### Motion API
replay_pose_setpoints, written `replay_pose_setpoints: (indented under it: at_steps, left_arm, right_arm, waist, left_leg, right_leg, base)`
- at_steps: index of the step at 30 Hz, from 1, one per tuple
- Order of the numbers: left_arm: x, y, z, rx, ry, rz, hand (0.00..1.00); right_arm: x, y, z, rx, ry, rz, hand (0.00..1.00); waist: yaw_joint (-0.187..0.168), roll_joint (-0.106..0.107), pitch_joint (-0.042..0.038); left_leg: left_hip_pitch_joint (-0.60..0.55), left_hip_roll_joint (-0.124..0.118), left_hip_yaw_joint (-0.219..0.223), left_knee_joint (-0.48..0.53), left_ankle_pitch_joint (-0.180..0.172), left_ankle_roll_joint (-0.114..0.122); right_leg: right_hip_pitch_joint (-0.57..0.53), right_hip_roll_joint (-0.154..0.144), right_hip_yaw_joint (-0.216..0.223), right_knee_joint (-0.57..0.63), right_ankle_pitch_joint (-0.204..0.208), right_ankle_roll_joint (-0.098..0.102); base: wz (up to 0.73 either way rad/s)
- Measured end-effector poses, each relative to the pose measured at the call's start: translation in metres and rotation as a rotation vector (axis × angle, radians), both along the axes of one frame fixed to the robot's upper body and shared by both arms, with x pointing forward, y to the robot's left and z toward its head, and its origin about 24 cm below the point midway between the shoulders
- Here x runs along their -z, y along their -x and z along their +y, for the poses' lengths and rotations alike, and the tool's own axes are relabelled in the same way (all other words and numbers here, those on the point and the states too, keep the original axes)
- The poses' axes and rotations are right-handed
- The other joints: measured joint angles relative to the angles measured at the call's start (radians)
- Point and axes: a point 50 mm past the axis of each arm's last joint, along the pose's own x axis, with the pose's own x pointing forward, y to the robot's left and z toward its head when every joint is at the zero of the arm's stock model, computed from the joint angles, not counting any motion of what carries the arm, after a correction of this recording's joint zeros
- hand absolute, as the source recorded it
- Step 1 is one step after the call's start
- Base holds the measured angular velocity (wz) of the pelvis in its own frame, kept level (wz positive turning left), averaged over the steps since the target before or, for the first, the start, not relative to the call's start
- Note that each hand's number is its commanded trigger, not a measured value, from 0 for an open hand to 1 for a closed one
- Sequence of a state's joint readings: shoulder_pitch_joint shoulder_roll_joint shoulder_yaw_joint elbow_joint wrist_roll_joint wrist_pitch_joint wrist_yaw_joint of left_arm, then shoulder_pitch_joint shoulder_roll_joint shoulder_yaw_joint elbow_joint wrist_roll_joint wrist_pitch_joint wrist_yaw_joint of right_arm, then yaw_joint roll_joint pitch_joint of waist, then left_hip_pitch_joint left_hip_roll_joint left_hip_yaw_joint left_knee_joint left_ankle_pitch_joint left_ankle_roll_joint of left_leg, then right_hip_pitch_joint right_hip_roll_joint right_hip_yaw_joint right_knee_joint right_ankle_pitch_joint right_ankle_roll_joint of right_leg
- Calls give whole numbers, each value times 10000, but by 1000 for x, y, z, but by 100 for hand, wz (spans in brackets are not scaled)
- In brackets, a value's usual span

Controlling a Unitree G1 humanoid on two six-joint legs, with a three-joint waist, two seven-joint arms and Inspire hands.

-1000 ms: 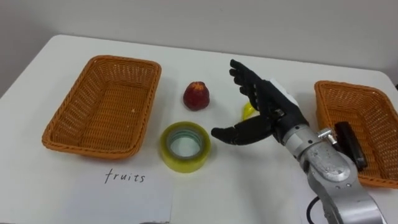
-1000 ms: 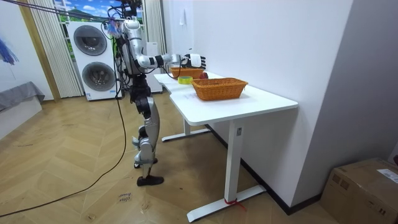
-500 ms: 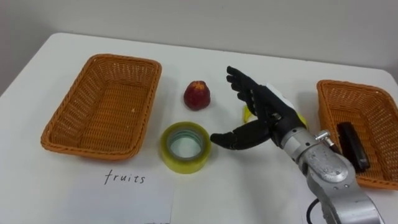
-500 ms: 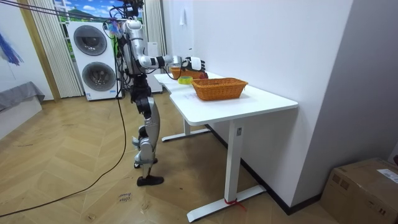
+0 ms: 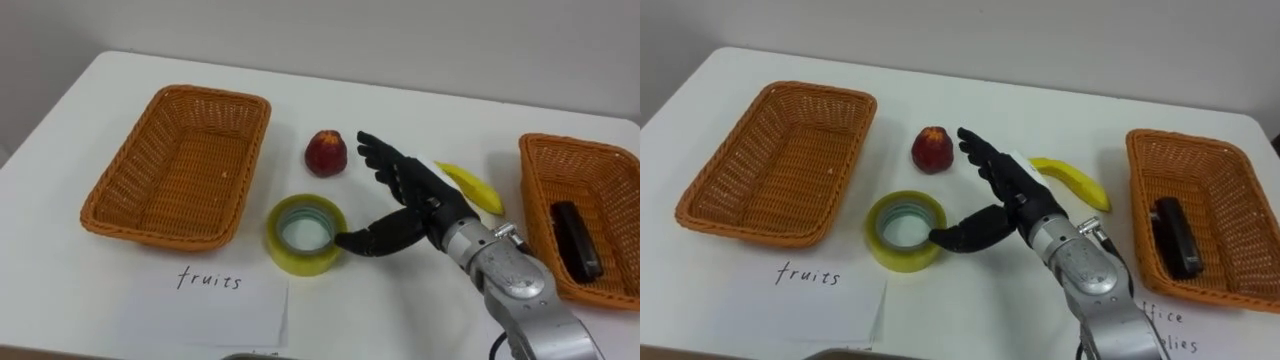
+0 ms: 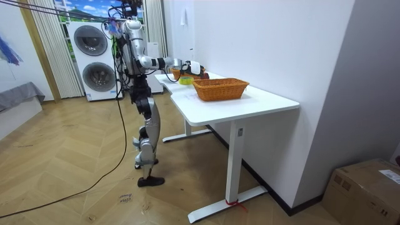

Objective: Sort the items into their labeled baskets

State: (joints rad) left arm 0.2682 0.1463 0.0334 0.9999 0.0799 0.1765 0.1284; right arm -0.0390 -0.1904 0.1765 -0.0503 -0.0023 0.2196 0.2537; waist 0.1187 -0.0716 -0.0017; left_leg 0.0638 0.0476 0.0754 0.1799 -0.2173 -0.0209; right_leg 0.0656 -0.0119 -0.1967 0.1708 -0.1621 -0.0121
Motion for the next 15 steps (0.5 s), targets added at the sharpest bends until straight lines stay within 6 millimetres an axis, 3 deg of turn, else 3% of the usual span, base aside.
replay_pose_setpoints:
  at_steps: [10, 12, 15]
  left_arm:
    - [0, -6, 0, 65, -160, -120, 0]
    - [0, -8, 0, 44, -170, -159, 0]
    - [0, -10, 1, 23, -175, -169, 0]
  right_arm:
    - [-1, -1, 0, 90, 31, -65, 0]
    - [-3, -3, 2, 29, 24, -158, 0]
    - [-8, -7, 8, -163, -33, -354, 0]
  waist:
    - [194, -90, 15]
    - [242, -139, 67]
    - [257, -172, 83]
  left_leg:
    - [13, -20, 2, 32, 12, 15]
    - [10, -24, 5, 31, 12, 17]
    - [-4, -24, 7, 10, 12, 17]
  right_leg:
    - [-12, -9, 16, -1, -1, 1]
    - [-16, -12, 18, -7, -1, 2]
    - [-30, -11, 13, -4, -1, 1]
  base:
    - [0]
    - [0]
    - [0]
